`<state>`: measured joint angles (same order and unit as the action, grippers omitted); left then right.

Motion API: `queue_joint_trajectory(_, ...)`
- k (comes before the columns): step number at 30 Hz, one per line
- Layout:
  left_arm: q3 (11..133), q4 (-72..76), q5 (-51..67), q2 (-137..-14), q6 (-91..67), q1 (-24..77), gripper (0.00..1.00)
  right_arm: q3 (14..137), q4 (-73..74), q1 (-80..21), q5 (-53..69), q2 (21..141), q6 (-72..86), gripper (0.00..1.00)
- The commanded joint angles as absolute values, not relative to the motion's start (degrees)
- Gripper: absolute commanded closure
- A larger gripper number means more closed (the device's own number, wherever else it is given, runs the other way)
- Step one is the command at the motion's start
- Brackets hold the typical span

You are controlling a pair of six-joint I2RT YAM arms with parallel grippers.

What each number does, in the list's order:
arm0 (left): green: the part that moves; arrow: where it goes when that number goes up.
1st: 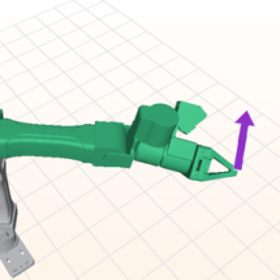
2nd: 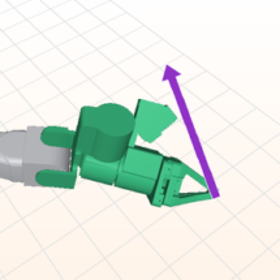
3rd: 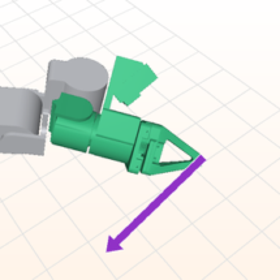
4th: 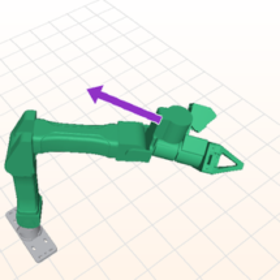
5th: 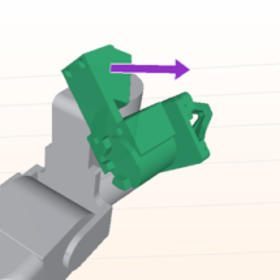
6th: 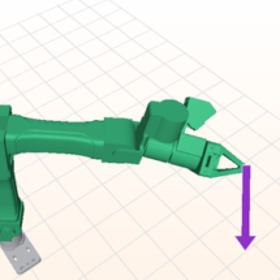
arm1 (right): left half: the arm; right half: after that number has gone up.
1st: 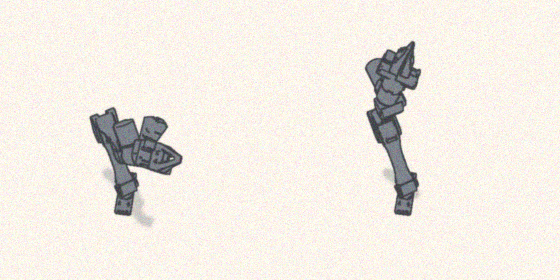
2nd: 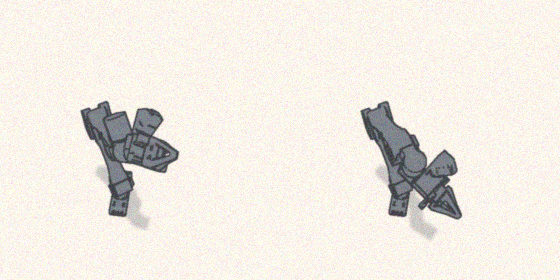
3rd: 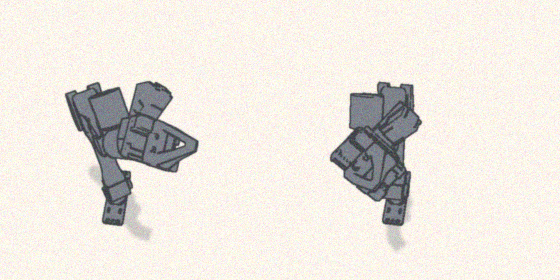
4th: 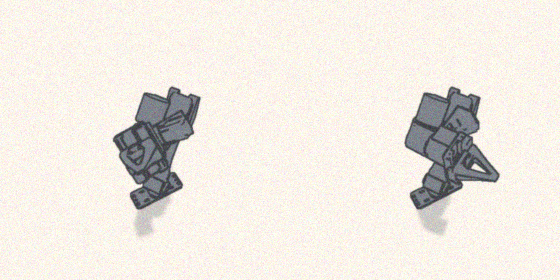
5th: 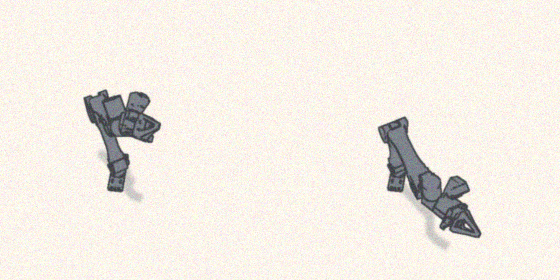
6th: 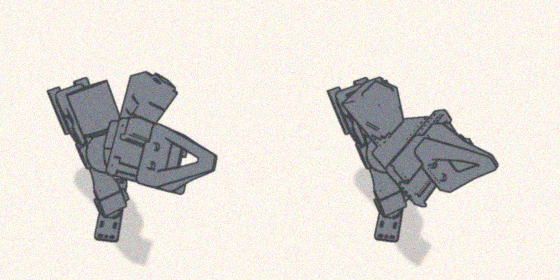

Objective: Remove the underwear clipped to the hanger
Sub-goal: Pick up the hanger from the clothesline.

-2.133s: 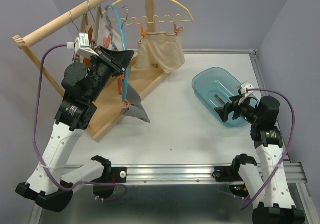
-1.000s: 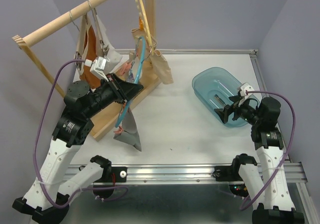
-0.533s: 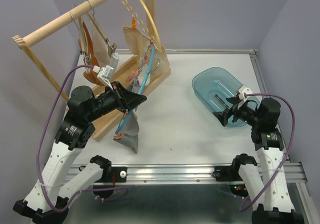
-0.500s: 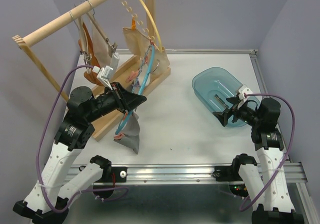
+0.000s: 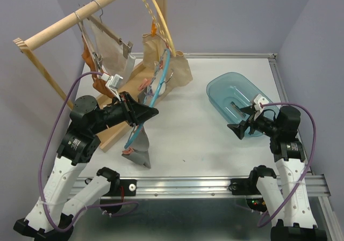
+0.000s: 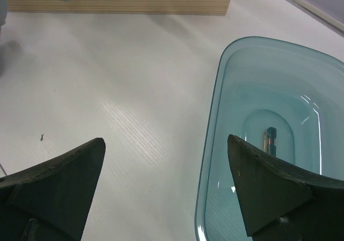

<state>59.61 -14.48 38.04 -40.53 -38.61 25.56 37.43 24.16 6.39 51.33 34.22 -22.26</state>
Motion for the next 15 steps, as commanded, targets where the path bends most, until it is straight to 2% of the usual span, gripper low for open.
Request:
queue_joint_trajectory(1,63.1,-11.0,37.6,-39.6,-36.8,25.9,1.00,39.1,24.4,6.2,53.0,33.9,-23.8,0.00)
queue_joint_trajectory(15,63.7,-12.8,13.0,-35.9,-38.5,25.9,1.00,38.9,24.5,6.2,53.1,33.2,-24.2,0.00)
